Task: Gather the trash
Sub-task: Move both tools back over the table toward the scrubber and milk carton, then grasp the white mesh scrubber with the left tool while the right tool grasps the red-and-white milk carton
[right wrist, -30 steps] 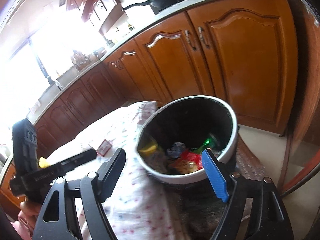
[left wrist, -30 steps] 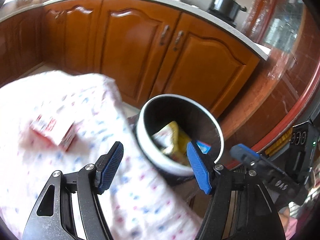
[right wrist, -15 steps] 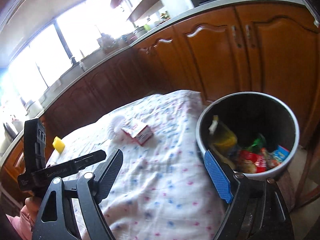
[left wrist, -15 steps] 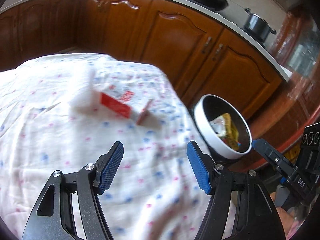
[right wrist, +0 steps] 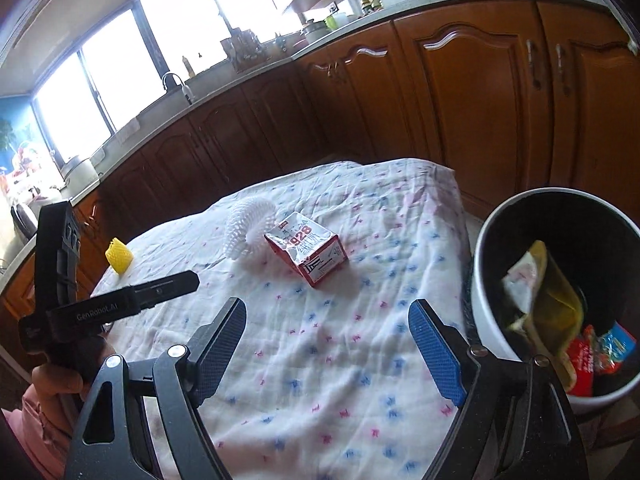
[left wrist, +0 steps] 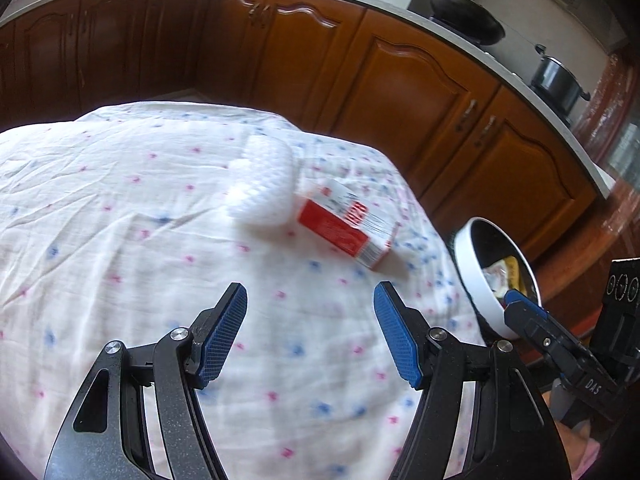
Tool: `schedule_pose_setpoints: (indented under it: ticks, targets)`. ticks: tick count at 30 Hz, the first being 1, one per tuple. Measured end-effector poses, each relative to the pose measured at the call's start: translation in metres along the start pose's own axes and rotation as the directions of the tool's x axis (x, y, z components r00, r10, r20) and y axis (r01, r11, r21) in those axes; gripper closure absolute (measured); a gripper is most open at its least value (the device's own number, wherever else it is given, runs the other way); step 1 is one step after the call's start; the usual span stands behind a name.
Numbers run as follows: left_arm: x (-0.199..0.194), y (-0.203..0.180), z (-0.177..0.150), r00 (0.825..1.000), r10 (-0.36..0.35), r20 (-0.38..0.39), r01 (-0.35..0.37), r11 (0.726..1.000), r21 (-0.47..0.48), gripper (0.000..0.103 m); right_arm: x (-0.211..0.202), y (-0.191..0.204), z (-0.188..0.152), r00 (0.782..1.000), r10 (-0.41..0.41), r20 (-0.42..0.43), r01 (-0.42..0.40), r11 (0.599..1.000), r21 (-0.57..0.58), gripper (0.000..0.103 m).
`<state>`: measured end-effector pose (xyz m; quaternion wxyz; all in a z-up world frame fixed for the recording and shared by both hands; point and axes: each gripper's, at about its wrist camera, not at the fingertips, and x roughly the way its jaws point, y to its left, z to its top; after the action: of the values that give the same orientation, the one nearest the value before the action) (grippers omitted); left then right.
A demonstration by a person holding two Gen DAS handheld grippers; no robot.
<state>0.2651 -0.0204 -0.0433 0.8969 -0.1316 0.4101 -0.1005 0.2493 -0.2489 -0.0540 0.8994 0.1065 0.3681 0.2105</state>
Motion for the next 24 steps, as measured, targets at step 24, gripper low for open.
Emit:
schedule_pose_setpoints:
  ticks: [24]
  targets:
    - [0.068,0.032,0.063,0.999,0.032,-0.037,-0.033,0.999,-0.005,0.036,0.118,0.021,0.041,0.981,-0.004,-0.193,-0.04,0.975,-0.22,0.018]
